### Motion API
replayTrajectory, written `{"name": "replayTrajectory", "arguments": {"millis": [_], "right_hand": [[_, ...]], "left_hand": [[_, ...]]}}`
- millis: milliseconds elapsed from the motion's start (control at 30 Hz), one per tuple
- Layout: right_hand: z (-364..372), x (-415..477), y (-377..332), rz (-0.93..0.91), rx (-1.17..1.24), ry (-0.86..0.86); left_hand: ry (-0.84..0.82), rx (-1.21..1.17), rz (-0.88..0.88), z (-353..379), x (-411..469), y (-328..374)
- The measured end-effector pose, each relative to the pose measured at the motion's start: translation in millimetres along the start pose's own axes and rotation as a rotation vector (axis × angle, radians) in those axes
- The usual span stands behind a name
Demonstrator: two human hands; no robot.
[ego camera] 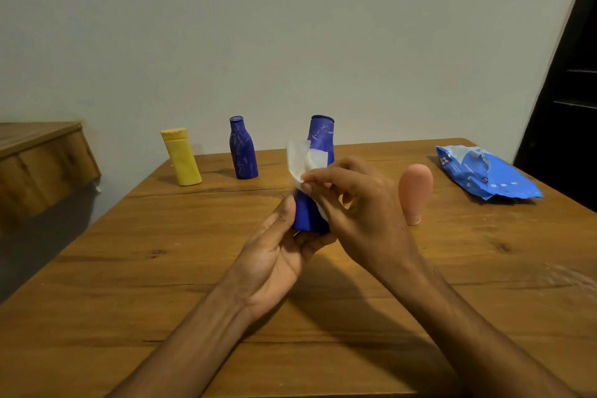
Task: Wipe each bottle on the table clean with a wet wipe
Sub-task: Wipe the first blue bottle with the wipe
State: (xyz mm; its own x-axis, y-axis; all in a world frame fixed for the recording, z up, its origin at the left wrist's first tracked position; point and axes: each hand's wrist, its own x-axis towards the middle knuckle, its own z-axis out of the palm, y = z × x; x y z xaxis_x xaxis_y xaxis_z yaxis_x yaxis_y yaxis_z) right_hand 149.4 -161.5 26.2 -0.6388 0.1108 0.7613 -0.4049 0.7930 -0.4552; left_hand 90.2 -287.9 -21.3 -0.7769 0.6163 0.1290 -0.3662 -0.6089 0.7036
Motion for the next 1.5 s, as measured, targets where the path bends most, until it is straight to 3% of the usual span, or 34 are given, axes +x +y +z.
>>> {"name": "replayTrajectory", "arguments": {"millis": [167, 333, 467, 600, 700, 1033, 1400, 1500], "right_hand": [[-6.0, 4.6, -4.5, -0.017, -0.005, -0.254], [-6.6, 11.7, 2.9, 0.04, -0.017, 0.003], [-6.7, 16.7, 0.6, 0.045, 0.031, -0.23], [-2.6, 11.5, 5.0, 0.142, 0.053, -0.061], [-3.3, 14.3, 3.7, 0.133, 0.05, -0.037], [-14.8, 14.9, 7.1, 0.069, 0.04, -0.268], [-19.1, 14.9, 12.1, 0.139, 0.107, -0.171], [-21.6, 14.6, 11.6, 0.126, 0.109, -0.244]], "left_hand": [[-0.019, -0.066, 0.03, -3.4, 0.9, -1.4], [-0.08, 0.01, -0.019, -2.3, 0.1, 0.4], [-0.089, -0.028, 0.016, -6.0, 0.7, 2.7], [-0.104, 0.006, -0.012, -3.6, -0.5, 4.9], [-0.111, -0.005, -0.017, -3.3, 0.6, 6.2], [-0.125, 0.017, 0.016, -3.1, 1.4, 8.8], [-0.157, 0.022, 0.02, 1.0, 0.7, 11.8], [-0.145, 0.01, 0.031, 2.3, -0.1, 13.4]]}}
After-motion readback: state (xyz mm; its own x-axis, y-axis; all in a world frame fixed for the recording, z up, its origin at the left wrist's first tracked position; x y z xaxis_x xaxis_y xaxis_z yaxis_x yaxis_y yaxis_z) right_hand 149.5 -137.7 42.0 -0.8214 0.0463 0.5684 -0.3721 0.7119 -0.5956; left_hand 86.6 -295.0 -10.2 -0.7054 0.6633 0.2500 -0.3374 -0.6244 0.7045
